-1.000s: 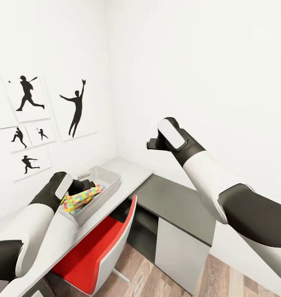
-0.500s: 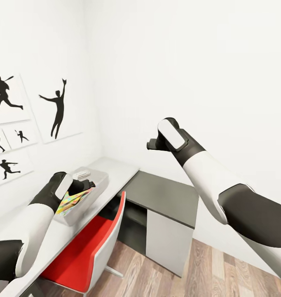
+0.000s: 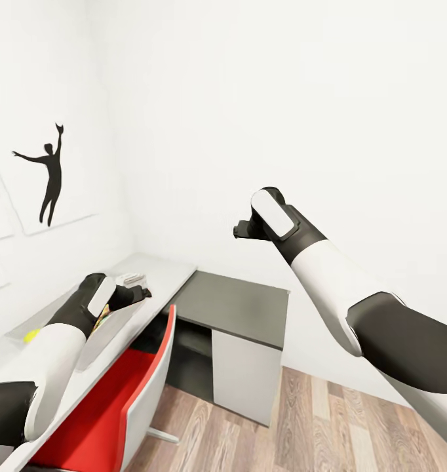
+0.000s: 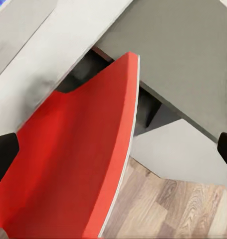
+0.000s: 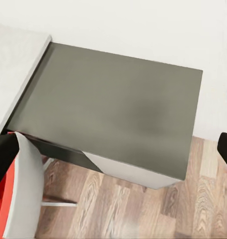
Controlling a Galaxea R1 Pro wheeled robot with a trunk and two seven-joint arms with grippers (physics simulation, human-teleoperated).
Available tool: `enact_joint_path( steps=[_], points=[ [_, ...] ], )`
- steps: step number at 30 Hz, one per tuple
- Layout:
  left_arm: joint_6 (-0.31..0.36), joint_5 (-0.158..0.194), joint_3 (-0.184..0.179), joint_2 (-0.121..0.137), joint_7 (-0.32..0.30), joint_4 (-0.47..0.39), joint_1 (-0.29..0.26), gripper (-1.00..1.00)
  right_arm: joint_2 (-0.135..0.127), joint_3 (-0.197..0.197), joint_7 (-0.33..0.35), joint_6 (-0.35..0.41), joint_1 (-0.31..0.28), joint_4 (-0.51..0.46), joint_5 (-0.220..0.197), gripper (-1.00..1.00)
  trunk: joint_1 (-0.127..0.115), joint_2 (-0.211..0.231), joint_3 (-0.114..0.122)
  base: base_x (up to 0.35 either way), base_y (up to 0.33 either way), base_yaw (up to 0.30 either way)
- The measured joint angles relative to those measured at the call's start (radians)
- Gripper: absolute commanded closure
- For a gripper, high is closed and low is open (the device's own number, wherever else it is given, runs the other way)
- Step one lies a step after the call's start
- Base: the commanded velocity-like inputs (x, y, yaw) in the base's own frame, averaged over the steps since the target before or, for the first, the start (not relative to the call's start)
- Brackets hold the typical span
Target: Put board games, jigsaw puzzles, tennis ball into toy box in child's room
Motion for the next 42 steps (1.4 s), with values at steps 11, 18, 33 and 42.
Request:
enact_joint_path(
  steps=[11,18,33,42],
  points=[
    [0.0,0.0,0.0,0.0,0.0,0.0,0.0,-1.0,0.0,0.0,0.0,0.0,0.0,0.0,0.0,-1.0,0.0,0.0,0.0,-0.005,0.002,-0.283],
    [0.0,0.0,0.0,0.0,0.0,0.0,0.0,-1.0,0.0,0.0,0.001,0.0,0.0,0.002,0.0,-1.0,0.0,0.0,0.0,0.0,0.0,-0.283],
    [0.0,0.0,0.0,0.0,-0.001,0.0,0.0,-1.0,0.0,0.0,0.002,0.0,0.006,0.003,0.0,-1.0,0.0,0.0,0.0,-0.034,0.0,-0.283],
    [-0.001,0.0,0.0,0.0,0.0,0.0,0.0,-1.0,0.0,0.0,0.002,0.0,0.006,0.004,0.0,-1.0,0.0,0.0,0.0,-0.13,0.0,-0.283]
  ],
)
